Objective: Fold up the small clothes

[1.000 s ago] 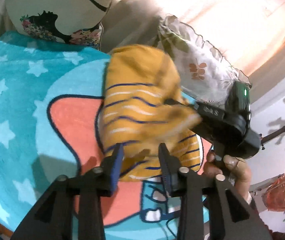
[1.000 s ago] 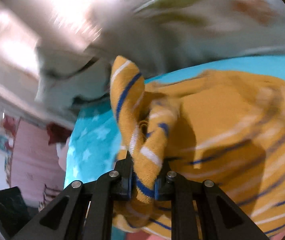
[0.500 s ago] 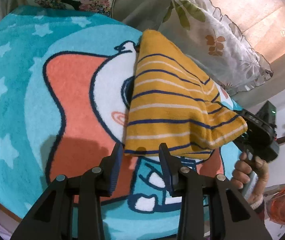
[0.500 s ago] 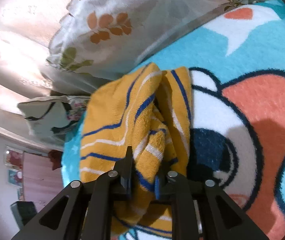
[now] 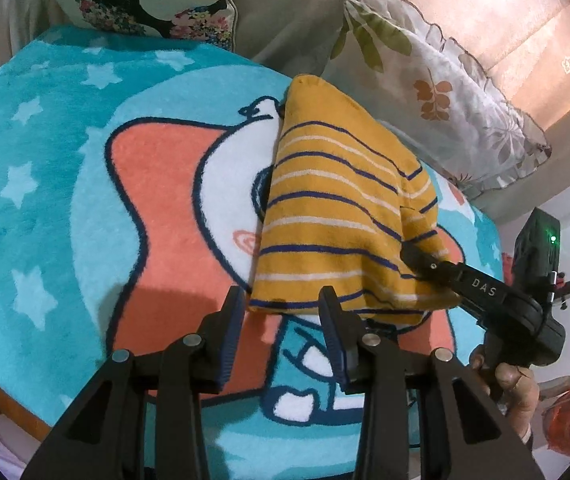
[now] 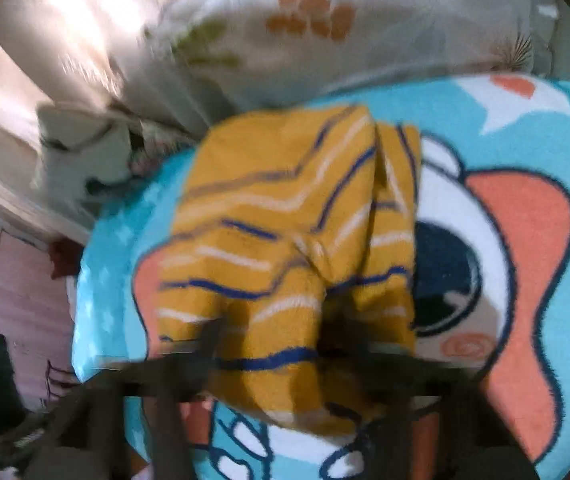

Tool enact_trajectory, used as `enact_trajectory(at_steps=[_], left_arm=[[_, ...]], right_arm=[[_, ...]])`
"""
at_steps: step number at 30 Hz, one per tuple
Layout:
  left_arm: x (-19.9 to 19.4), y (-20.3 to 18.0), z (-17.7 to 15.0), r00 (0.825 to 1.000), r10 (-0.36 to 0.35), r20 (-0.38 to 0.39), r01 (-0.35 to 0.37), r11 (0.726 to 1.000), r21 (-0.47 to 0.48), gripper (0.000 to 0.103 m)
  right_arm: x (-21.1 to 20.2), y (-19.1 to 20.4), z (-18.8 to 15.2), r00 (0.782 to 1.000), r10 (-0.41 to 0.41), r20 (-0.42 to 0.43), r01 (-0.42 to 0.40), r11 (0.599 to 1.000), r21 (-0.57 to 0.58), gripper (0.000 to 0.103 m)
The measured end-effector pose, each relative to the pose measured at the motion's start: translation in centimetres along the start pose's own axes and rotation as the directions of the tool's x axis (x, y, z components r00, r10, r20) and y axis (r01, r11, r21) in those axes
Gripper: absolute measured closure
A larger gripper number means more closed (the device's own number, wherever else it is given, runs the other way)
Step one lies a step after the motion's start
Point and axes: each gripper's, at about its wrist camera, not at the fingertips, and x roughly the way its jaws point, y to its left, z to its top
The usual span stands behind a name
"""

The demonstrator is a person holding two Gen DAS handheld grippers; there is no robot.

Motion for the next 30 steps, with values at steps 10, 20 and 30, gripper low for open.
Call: enact_trajectory(at_steps=[10, 20, 30], left_arm=[[1.5, -0.4, 0.3, 0.999, 0.039, -0.029, -0.038, 0.999, 0.032, 0.062], [3.8, -0.8, 4.6, 0.999, 0.052, 0.008, -0.052, 0.997, 0.059, 0.037], [9.5, -1.8, 5.7, 0.983, -0.153, -0.1, 0.161, 0.984, 0.075, 0.022]], right_arm=[[-1.3, -6.7, -2.5, 0.999, -0.014, -0.039, 0.019, 0.993, 0.114, 0.094], [-6.4, -7.3, -1.3, 0.988, 0.063, 0.139, -0.074, 0.994, 0.08, 0.053], [-0.3, -7.4, 2.2, 0.995, 0.076, 0.069, -0.082, 0.993, 0.081, 0.04]])
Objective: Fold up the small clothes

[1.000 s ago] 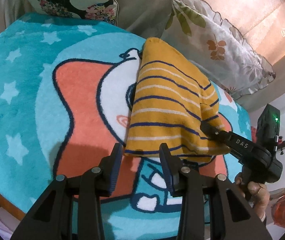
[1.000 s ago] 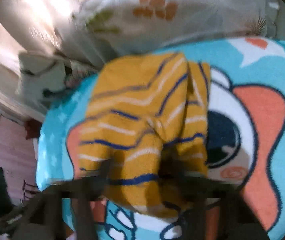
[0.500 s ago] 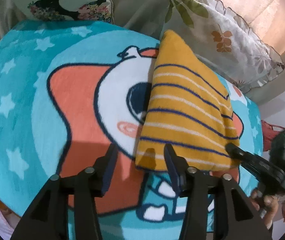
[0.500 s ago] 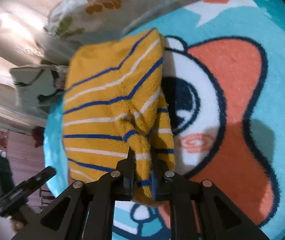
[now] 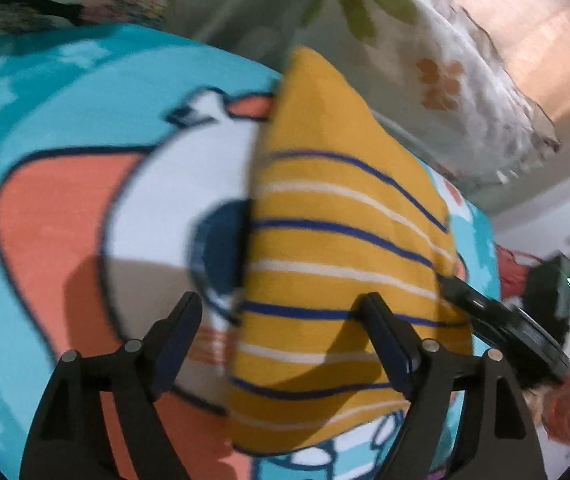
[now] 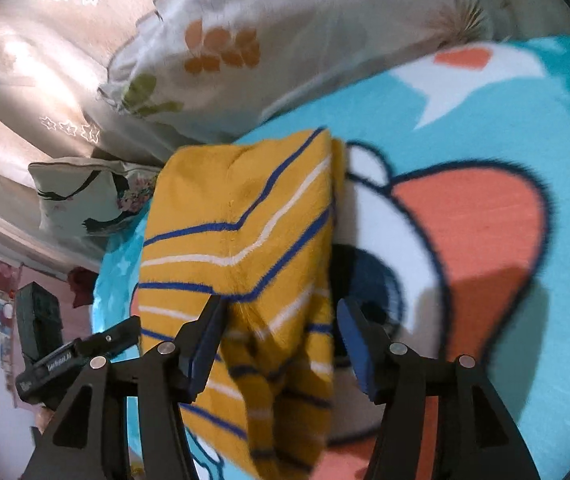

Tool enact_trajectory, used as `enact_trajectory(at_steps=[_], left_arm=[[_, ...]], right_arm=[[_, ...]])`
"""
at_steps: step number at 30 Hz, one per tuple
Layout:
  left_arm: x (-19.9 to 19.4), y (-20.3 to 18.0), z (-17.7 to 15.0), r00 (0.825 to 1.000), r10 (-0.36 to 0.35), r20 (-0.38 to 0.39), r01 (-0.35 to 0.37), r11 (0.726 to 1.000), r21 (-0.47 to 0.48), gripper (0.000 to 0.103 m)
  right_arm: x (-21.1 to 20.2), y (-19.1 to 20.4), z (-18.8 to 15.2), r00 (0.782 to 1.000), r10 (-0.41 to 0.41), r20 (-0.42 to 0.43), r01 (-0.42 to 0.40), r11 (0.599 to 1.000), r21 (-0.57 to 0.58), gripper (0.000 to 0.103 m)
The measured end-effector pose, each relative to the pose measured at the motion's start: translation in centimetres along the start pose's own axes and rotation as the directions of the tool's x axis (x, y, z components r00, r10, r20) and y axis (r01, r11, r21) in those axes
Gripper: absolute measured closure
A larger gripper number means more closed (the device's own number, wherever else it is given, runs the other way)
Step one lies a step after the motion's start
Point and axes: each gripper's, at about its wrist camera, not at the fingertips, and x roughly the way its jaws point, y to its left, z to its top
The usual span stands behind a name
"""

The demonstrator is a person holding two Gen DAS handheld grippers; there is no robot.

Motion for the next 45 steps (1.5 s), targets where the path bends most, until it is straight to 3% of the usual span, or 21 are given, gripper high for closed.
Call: enact_trajectory(at_steps=[2, 6, 8, 11, 13, 16, 20, 23, 27, 32, 35, 40, 45], left_arm=[[1.0, -0.9, -0.6, 0.999, -0.011, -0.044, 0.012, 1.0, 0.027, 0.022], [2.2, -2.6, -1.9, 0.995, 0.069, -0.069, -0.062, 0.994, 0.093, 0.023], [2.0, -2.5, -1.8, 0.996, 0.063, -0.067, -0.059, 0.996, 0.069, 0.04], [1.1, -2.3, -1.7, 0.996, 0.054, -0.065, -0.051, 0.997, 0.055, 0.062], [0.3, -2.4, -1.6, 0.996, 0.056, -0.064, -0.052, 0.997, 0.052, 0.069], [-1.0, -2.6, -1.9, 0.997, 0.051, -0.06, -0.049, 0.998, 0.03, 0.072], [-2.6, -2.4, -3.9, 0.998, 0.032, -0.054, -0.032, 0.999, -0.012, 0.072], [-1.5, -1.9, -5.0, 0.992, 0.102, -0.08, -0.103, 0.995, -0.007, 0.065], [-3.0, -1.8, -5.2, 0.992, 0.111, -0.058, -0.113, 0.993, -0.028, 0.063], [-6.5, -3.0, -5.0, 0.982, 0.177, 0.057, -0.179, 0.983, 0.025, 0.052], [-6.2, -3.4, -3.7, 0.972, 0.223, 0.066, -0.227, 0.972, 0.056, 0.052], [-3.9, -5.6, -1.1, 0.941, 0.326, 0.096, -0.337, 0.929, 0.153, 0.051], [-1.1, -5.5, 0.8, 0.94, 0.335, 0.058, -0.34, 0.924, 0.175, 0.044]], right_arm=[[1.0, 0.4, 0.0, 1.0, -0.009, -0.011, 0.009, 1.0, -0.001, 0.039], [2.3, 1.7, -0.3, 0.997, -0.068, -0.021, 0.068, 0.997, -0.024, 0.038], [2.6, 1.8, -0.2, 0.996, -0.084, -0.025, 0.084, 0.996, -0.024, 0.039], [2.6, 1.9, 0.0, 0.996, -0.081, -0.028, 0.08, 0.997, -0.022, 0.055], [2.3, 2.6, 0.0, 0.996, -0.088, -0.025, 0.087, 0.995, -0.05, 0.066], [1.6, 2.9, -0.1, 0.997, -0.072, -0.031, 0.07, 0.996, -0.052, 0.071], [0.1, 2.3, -1.0, 0.999, -0.016, -0.05, 0.016, 1.0, -0.003, 0.072], [0.0, 1.5, -2.2, 0.998, 0.001, -0.07, 0.0, 1.0, 0.015, 0.071], [-0.6, 0.9, -2.5, 0.998, 0.009, -0.064, -0.007, 0.999, 0.034, 0.063], [-4.4, 2.9, -2.2, 0.997, -0.068, 0.044, 0.07, 0.996, -0.05, 0.06], [-6.0, 4.7, -1.1, 0.99, -0.086, 0.114, 0.099, 0.988, -0.114, 0.061], [-3.3, 6.4, 1.1, 0.992, -0.1, 0.082, 0.113, 0.977, -0.183, 0.072], [1.8, 5.6, 2.8, 0.984, -0.177, 0.0, 0.174, 0.967, -0.188, 0.074]])
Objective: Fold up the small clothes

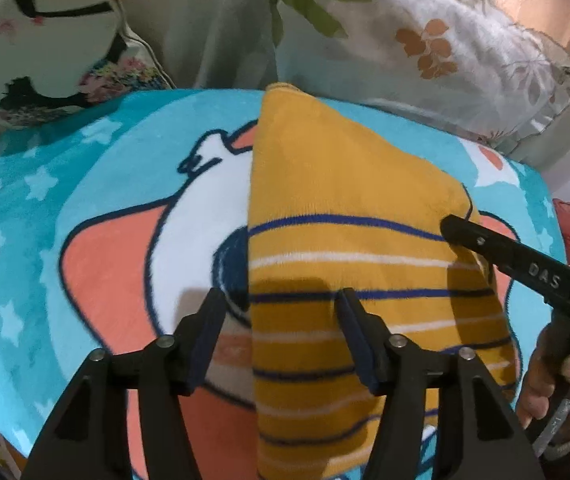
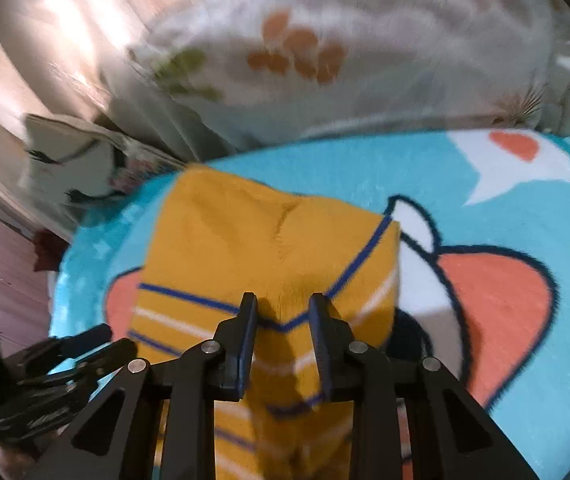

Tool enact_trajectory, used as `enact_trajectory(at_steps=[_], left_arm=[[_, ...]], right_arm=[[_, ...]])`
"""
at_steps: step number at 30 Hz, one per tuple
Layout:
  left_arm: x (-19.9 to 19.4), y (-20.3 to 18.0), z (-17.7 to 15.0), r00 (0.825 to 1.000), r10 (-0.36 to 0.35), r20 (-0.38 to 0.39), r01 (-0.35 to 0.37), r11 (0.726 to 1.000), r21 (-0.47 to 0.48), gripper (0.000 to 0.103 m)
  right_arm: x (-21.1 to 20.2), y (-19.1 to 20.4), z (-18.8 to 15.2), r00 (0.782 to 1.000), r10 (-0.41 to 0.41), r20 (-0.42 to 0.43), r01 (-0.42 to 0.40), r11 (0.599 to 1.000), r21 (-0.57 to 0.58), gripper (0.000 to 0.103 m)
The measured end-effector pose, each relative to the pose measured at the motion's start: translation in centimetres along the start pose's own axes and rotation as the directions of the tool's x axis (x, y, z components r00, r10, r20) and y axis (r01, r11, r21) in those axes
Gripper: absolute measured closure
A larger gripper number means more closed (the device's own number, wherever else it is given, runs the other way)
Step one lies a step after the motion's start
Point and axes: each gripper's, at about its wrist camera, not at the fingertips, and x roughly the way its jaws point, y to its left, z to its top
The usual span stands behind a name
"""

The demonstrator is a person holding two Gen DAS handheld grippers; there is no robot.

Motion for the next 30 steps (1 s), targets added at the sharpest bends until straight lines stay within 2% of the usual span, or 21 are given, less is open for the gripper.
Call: enact_trajectory(at_steps=[4, 9, 11, 13, 15, 18, 23, 25, 30], left_arm=[[1.4, -0.3, 0.7, 1.0, 0.012, -0.01, -0.011, 0.998, 0.06, 0.037], [1.8, -0.2, 1.7, 0.999, -0.014, -0.038, 0.019, 0.992, 0.123, 0.036], [1.2, 0.1, 2.0, 0.999, -0.018, -0.035, 0.022, 0.991, 0.135, 0.036], [0.6, 0.6, 2.2, 0.999, -0.014, -0.032, 0.018, 0.989, 0.144, 0.036], [0.2, 1.2, 2.4, 1.0, -0.012, -0.027, 0.016, 0.989, 0.144, 0.036], [-0.3, 2.6, 2.6, 1.0, -0.005, -0.014, 0.007, 0.991, 0.136, 0.036], [-0.2, 4.8, 3.3, 1.0, -0.009, -0.015, 0.011, 0.993, 0.119, 0.036], [0.0, 5.7, 3.5, 1.0, -0.014, -0.018, 0.016, 0.994, 0.108, 0.036], [0.2, 6.9, 3.9, 0.999, -0.047, -0.026, 0.049, 0.995, 0.084, 0.036]], right_arm=[[1.4, -0.7, 1.2, 1.0, -0.011, -0.012, 0.012, 0.999, 0.044, 0.073], [1.3, -0.4, 1.5, 0.997, -0.066, -0.025, 0.068, 0.995, 0.067, 0.071], [0.1, 0.9, 2.2, 0.992, -0.124, 0.012, 0.124, 0.991, 0.043, 0.07], [-0.9, 2.5, 3.0, 0.99, -0.131, 0.054, 0.13, 0.991, 0.021, 0.07], [-0.9, 4.5, 4.0, 0.991, -0.114, 0.068, 0.115, 0.993, -0.005, 0.07], [1.2, 7.0, 4.9, 0.997, -0.078, 0.029, 0.079, 0.996, -0.047, 0.069], [7.7, 9.1, 5.2, 0.989, -0.119, -0.086, 0.112, 0.99, -0.082, 0.069], [9.0, 9.2, 5.4, 0.984, -0.148, -0.097, 0.141, 0.987, -0.078, 0.069], [5.9, 9.0, 5.6, 0.992, -0.12, -0.04, 0.12, 0.993, -0.02, 0.068]])
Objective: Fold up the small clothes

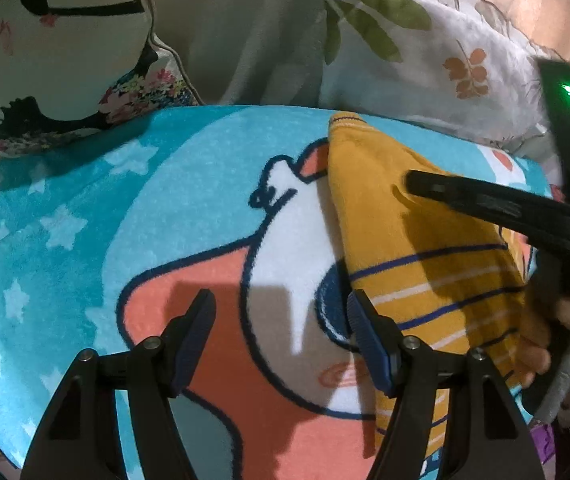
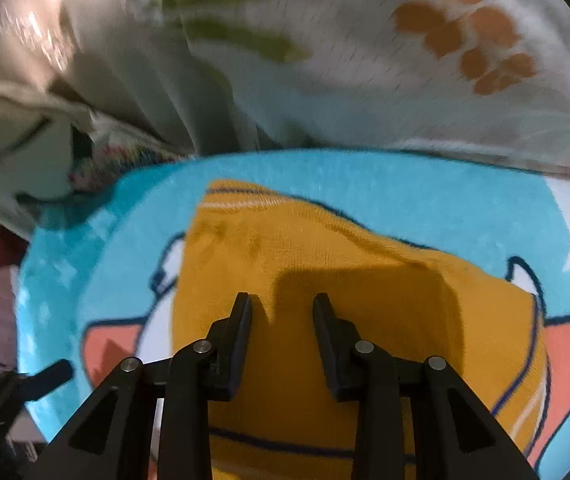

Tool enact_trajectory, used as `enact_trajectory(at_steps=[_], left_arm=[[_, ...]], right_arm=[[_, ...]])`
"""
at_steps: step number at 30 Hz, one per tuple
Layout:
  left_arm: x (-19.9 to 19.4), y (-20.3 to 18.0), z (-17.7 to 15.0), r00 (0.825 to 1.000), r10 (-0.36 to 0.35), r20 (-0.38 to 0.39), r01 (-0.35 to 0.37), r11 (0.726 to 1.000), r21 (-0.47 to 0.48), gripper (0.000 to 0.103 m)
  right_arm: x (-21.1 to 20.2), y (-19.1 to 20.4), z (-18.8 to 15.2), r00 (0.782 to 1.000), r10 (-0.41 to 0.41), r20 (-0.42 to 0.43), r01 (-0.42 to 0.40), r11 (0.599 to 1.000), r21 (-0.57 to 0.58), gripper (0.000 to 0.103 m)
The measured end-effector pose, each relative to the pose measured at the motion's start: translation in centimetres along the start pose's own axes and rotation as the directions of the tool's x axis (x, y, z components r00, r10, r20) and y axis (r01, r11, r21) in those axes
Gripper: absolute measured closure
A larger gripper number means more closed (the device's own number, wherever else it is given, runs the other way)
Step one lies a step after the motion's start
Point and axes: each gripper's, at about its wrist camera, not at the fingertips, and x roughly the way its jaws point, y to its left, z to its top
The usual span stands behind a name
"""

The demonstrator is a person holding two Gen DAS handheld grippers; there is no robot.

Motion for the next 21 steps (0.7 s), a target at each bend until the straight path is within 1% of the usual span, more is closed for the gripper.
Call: enact_trajectory(at_steps=[3, 5, 7, 9, 11, 13, 17, 21], left_arm=[[0.0, -0.1, 0.3, 1.0, -0.006, 0.008, 0.006, 1.0, 0.011, 0.036], [-0.1, -0.4, 0.6, 1.0, -0.015, 0.014, 0.015, 1.0, 0.022, 0.036], [-0.2, -0.7, 0.8, 1.0, -0.021, 0.018, 0.021, 0.999, 0.034, 0.036], [-0.2, -1.1, 1.0, 0.999, -0.027, 0.02, 0.026, 0.998, 0.05, 0.036], [0.1, -1.5, 1.2, 0.999, -0.032, 0.018, 0.03, 0.997, 0.066, 0.036], [0.4, -1.9, 1.3, 0.999, -0.038, 0.013, 0.037, 0.996, 0.079, 0.036], [1.0, -3.3, 1.3, 0.999, -0.051, -0.001, 0.051, 0.993, 0.11, 0.036], [1.5, -4.8, 1.0, 0.998, -0.058, -0.011, 0.059, 0.989, 0.135, 0.036]], right_arm=[[-2.4, -1.3, -1.2, 0.999, -0.014, 0.042, 0.013, 0.999, 0.029, 0.068], [-3.5, -3.1, -2.4, 0.998, -0.043, 0.055, 0.039, 0.996, 0.076, 0.068], [-4.2, -5.9, -3.8, 0.996, -0.07, 0.046, 0.062, 0.988, 0.143, 0.068], [-4.7, -8.8, -5.1, 0.994, -0.103, 0.033, 0.093, 0.97, 0.222, 0.068], [-5.8, -11.3, -6.3, 0.993, -0.113, 0.042, 0.095, 0.945, 0.313, 0.068], [-7.3, -12.6, -7.0, 0.988, -0.142, 0.059, 0.112, 0.929, 0.354, 0.068], [-9.4, -11.9, -8.0, 0.977, -0.186, 0.105, 0.138, 0.926, 0.352, 0.068], [-10.0, -10.2, -8.8, 0.968, -0.213, 0.136, 0.165, 0.94, 0.298, 0.068]])
